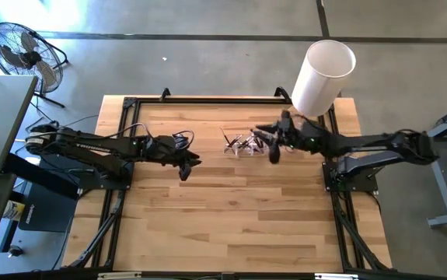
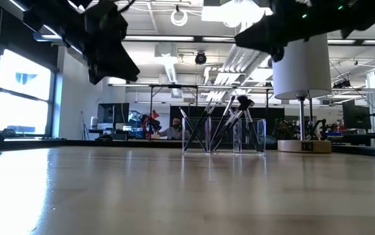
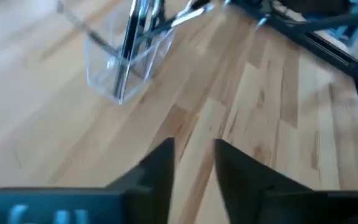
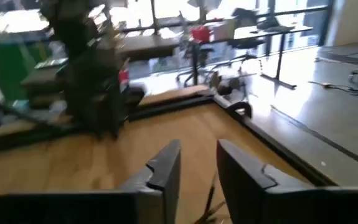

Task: Put items in baskets/containers
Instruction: Return to Home Position

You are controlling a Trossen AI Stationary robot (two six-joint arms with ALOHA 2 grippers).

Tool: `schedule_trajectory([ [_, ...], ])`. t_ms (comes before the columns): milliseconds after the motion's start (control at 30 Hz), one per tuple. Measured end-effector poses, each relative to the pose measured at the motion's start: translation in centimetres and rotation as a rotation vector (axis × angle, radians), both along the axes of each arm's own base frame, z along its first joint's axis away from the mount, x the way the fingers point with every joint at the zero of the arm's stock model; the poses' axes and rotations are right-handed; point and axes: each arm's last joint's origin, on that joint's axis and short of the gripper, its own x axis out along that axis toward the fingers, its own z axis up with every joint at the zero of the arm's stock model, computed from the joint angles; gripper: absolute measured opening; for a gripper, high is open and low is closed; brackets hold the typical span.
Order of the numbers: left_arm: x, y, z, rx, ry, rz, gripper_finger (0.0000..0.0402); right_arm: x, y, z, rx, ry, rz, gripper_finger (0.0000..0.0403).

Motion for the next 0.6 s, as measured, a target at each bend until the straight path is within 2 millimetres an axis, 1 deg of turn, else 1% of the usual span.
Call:
schedule_trajectory([
  [33,-0.3,0.0,0.3,0.034,-0.006,-0.019,0.0098,-0.5,0.6,0.2,-0.011,0.021,0.027,0.0093],
  [133,-1.2,0.0,1.1,0.166,-0.001,-0.082,0.0026,-1.7,2.4,0.4,-0.028,0.099,0.104,0.0033],
  [167,-1.6,0.1,1.4,0.210,0.003,-0.093,0.0014,-2.1,2.9,0.3,-0.027,0.132,0.128,0.0017],
  [200,-2.0,0.1,1.7,0.249,0.005,-0.089,0.0012,-2.4,3.3,0.1,-0.023,0.163,0.148,0.0009],
  [233,-2.4,0.2,2.0,0.285,0.005,-0.072,0.0014,-2.6,3.7,0.0,-0.005,0.183,0.157,0.0010],
  [300,-3.5,0.4,2.1,0.340,0.044,-0.042,0.0010,-3.0,4.3,-0.3,0.052,0.203,0.150,0.0023],
  [367,-4.3,0.4,2.0,0.364,0.044,-0.034,0.0003,-3.1,4.9,-0.3,0.102,0.201,0.132,0.0027],
  [500,-6.4,0.3,0.7,0.361,-0.002,-0.043,0.0002,-3.2,5.5,-0.3,0.113,0.196,0.105,0.0009],
  [600,-8.3,0.3,-0.8,0.326,-0.036,-0.033,0.0001,-3.2,5.6,-0.3,0.111,0.192,0.087,0.0005],
])
